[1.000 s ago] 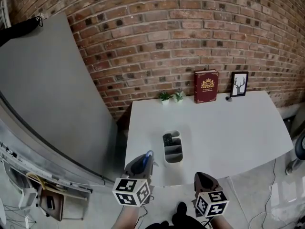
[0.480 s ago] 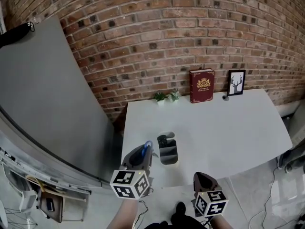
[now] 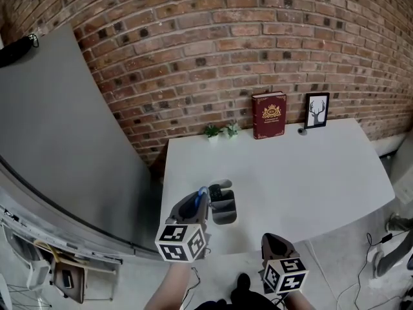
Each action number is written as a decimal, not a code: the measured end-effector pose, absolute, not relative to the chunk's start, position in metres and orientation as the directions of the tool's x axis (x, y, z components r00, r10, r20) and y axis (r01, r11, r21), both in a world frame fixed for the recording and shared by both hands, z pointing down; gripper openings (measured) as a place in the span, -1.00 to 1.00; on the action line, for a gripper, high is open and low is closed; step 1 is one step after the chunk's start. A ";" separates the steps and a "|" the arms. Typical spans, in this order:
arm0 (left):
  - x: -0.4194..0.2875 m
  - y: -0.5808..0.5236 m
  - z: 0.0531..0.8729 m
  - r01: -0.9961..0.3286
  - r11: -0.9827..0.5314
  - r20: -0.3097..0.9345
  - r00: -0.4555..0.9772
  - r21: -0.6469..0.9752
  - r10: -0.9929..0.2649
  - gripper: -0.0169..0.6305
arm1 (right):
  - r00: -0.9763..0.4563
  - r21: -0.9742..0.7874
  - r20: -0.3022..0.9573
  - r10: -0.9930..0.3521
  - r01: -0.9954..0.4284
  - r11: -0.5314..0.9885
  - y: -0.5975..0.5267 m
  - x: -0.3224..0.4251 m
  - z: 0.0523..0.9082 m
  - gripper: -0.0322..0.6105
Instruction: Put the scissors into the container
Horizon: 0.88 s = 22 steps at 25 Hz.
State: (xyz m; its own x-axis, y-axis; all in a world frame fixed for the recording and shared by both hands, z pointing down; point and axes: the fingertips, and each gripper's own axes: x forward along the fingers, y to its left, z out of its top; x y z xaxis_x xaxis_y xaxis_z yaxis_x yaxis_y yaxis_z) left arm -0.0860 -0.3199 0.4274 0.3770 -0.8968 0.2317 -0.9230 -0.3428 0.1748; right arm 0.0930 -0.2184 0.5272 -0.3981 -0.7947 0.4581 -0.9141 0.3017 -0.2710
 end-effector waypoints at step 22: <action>-0.072 -0.332 0.491 -0.927 -0.337 0.345 0.374 0.164 -0.861 -0.81 | -0.398 -0.271 0.489 -0.776 -0.915 0.299 -0.212 0.096 0.538 -0.89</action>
State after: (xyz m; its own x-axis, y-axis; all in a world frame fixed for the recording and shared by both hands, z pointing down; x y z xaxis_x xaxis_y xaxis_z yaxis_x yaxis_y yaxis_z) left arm -0.0719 -0.3324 0.4906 0.3743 -0.8608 0.3448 -0.9270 -0.3372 0.1644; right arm 0.0958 -0.2122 0.5379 -0.3980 -0.7764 0.4886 -0.9151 0.2985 -0.2711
